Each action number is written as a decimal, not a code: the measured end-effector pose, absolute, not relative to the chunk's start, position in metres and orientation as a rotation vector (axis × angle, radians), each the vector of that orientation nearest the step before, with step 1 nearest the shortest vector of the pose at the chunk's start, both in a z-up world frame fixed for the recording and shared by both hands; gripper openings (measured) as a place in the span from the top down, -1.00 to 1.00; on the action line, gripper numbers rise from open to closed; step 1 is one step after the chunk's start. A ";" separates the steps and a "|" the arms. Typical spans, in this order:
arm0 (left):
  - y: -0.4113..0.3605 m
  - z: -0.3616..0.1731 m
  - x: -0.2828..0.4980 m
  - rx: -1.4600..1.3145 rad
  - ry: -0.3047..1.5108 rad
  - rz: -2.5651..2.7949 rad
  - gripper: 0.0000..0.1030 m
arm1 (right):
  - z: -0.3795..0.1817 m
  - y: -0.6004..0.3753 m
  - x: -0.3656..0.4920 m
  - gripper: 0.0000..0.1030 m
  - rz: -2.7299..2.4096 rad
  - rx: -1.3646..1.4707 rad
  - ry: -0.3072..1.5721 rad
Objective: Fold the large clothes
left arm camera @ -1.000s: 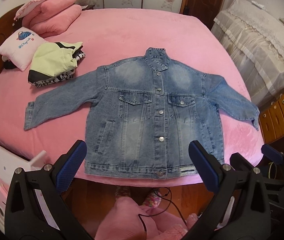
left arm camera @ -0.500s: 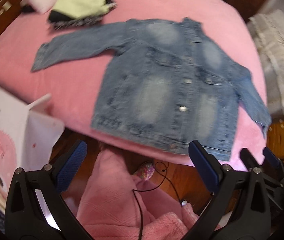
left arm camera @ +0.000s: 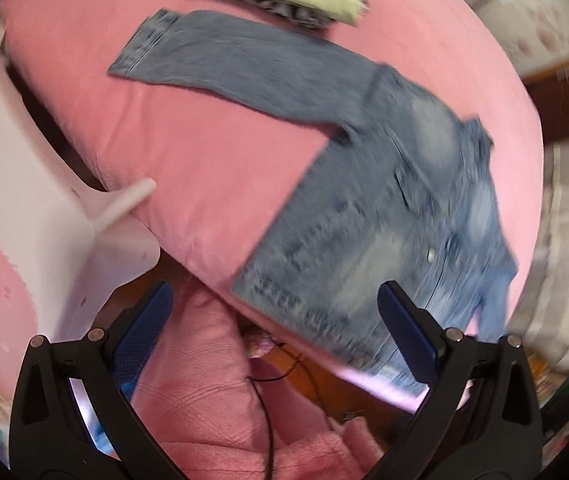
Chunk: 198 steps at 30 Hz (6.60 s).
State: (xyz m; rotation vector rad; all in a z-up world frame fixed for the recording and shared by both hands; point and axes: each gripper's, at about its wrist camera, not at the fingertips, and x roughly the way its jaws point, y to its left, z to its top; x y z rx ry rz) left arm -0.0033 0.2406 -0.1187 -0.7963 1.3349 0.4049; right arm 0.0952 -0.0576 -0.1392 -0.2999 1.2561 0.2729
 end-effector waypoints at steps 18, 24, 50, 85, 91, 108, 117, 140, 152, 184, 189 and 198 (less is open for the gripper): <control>0.490 -0.269 0.042 -1.374 1.217 0.768 -0.66 | -0.229 0.124 0.151 -1.00 0.325 -0.450 1.440; 0.520 -0.318 0.035 -1.521 0.931 0.882 -0.45 | -0.268 0.121 0.167 -1.00 0.241 -0.477 1.456; 0.354 -0.109 0.112 -0.962 0.311 0.438 0.94 | -0.245 -0.087 0.221 -1.00 0.071 -0.122 1.407; -0.053 -0.207 0.304 -0.250 0.967 -0.276 -0.15 | -0.252 -0.293 0.261 -1.00 -0.128 0.113 1.313; -0.058 -0.176 0.312 -0.257 0.919 -0.461 -0.16 | -0.254 -0.275 0.263 -1.00 -0.095 0.086 1.312; 0.020 -0.210 0.266 -0.317 1.207 -0.106 -0.16 | -0.269 -0.208 0.283 -0.69 0.237 -0.124 1.206; 0.119 -0.248 0.243 -0.457 1.293 0.175 -0.16 | -0.291 -0.105 0.280 -0.40 0.491 -0.510 1.063; 0.173 -0.287 0.223 -0.462 1.398 0.274 -0.16 | -0.305 -0.059 0.308 0.75 0.386 -0.669 0.991; 0.173 -0.292 0.229 -0.446 1.415 0.293 -0.16 | -0.263 -0.248 0.318 0.88 -0.200 -0.061 1.067; 0.130 -0.303 0.270 -0.302 1.456 0.380 -0.16 | -0.318 -0.269 0.374 0.85 0.160 0.184 1.232; 0.124 -0.306 0.281 -0.297 1.467 0.364 -0.16 | -0.313 -0.285 0.354 0.85 0.052 0.162 1.259; 0.108 -0.284 0.294 -0.266 1.420 0.374 -0.16 | -0.285 -0.263 0.338 0.45 -0.025 -0.104 1.154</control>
